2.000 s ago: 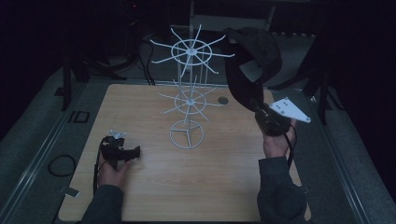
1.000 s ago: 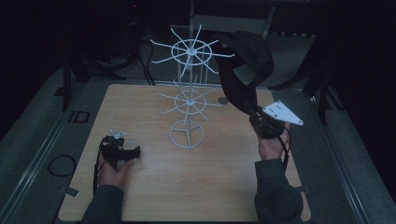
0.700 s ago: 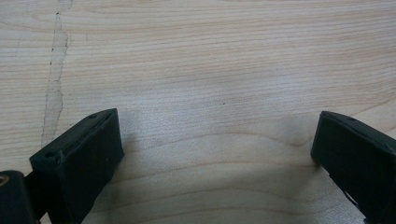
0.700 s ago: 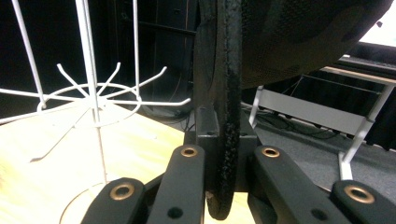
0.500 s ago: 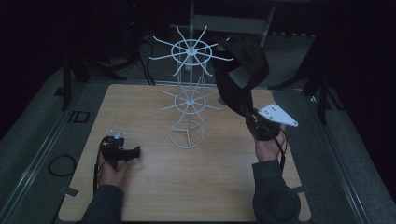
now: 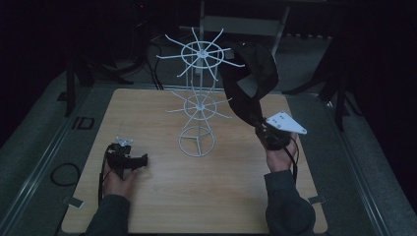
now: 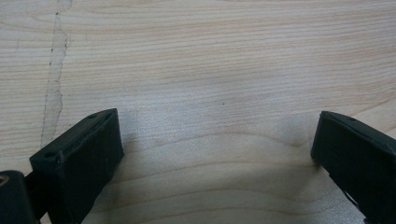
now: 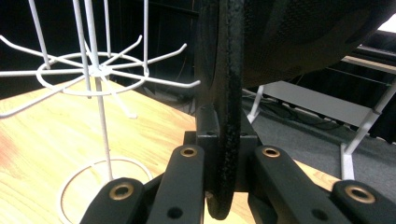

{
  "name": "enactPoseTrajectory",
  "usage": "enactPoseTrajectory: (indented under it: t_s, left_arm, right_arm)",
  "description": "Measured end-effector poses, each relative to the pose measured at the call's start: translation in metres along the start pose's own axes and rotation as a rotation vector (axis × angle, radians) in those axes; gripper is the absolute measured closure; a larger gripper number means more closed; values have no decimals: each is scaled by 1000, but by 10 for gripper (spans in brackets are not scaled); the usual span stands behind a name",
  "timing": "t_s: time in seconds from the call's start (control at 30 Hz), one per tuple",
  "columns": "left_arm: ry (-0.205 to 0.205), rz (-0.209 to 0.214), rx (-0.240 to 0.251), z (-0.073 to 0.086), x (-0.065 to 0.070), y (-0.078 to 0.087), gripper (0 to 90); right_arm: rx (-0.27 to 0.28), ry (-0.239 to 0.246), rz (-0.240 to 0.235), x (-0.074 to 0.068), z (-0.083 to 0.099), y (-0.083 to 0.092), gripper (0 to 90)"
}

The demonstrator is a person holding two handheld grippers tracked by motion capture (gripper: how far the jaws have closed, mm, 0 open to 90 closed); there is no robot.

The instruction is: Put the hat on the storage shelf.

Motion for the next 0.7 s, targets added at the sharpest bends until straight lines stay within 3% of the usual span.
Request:
enactPoseTrajectory:
  t_s: [0.3,0.63,0.7]
  left_arm:
    - [-1,0,0,0,0,0,22]
    - [1,1,-2,0,0,0,22]
    - [1,1,0,0,0,0,22]
  right_arm:
    - [-31,15,-7,-2,5,-3,840]
    - [-43,24,-25,-5,7,-5,582]
    - [-46,18,-29,-5,7,-5,568]
Point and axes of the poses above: each handheld gripper's, and its own axes: y roughly backward along the jaws, z roughly out of its underside, x roughly to its right, the point moved 3 cm from there along -y, roughly forward along the jaws, and after that the axes turned 2 degrees about y, right-handed, at the moved point
